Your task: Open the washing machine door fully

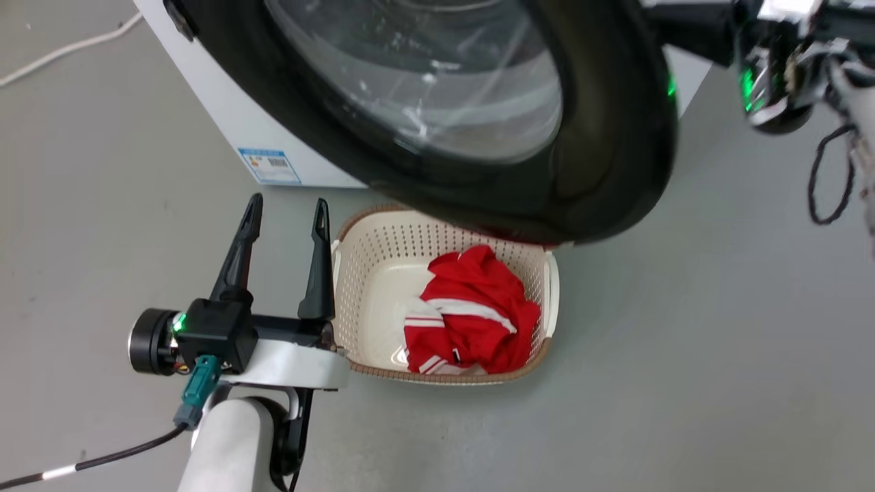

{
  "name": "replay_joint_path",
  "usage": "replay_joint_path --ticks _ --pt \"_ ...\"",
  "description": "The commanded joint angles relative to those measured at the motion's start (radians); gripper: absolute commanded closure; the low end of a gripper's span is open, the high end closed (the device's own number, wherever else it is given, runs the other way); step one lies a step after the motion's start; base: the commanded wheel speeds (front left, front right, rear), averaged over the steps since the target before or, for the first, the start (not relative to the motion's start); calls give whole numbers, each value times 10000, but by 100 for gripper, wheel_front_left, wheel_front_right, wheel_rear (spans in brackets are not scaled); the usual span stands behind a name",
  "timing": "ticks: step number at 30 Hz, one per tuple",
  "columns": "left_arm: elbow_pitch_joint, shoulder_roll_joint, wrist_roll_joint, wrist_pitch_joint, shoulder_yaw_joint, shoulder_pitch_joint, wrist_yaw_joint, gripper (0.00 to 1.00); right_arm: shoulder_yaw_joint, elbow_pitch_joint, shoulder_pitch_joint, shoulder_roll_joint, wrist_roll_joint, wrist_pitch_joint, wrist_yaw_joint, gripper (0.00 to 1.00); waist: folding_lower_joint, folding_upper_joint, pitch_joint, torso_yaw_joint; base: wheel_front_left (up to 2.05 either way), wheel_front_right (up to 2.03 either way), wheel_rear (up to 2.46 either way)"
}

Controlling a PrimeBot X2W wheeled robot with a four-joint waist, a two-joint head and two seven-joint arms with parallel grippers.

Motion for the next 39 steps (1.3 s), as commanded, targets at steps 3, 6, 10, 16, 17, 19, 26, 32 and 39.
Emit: replay_joint_path --ticks 3,6,10,16,17,19,26,32,39 --pt "139 -7 -14 -24 3 315 -54 0 81 -454 733 278 198 393 4 100 0 0 -781 -149 0 0 0" --pt "262 -7 -9 -24 3 528 -97 0 177 -961 1374 433 317 756 4 100 0 0 -1182 -169 0 0 0" --pt "364 -9 17 -24 -24 823 -163 0 343 -1783 2265 704 455 1061 4 100 0 0 -1595 -159 0 0 0" --pt "459 -9 99 -24 -120 1157 -308 0 781 -3186 3426 1072 443 1272 2 100 0 0 -1885 -93 0 0 0" --pt "476 -6 124 -24 -124 1182 -327 0 848 -3388 3582 1142 470 1277 2 100 0 0 -1908 -89 0 0 0" --pt "515 -9 144 -24 -163 1228 -348 0 941 -3786 3871 1261 485 1179 2 100 0 0 -1961 -67 0 0 0" --pt "625 -7 41 -24 -218 1304 -288 0 1019 -4556 4598 1332 434 519 4 100 0 0 -2106 53 0 0 0" --pt "584 -9 -40 -24 -125 1309 -182 0 150 -5619 5275 1308 -532 -2760 1 100 0 0 -2056 -80 0 0 0" --pt "675 -6 -136 -24 4 1446 -70 0 -1481 -6792 6947 1136 -1141 -6582 2 2 0 0 -2222 -279 0 0 0"
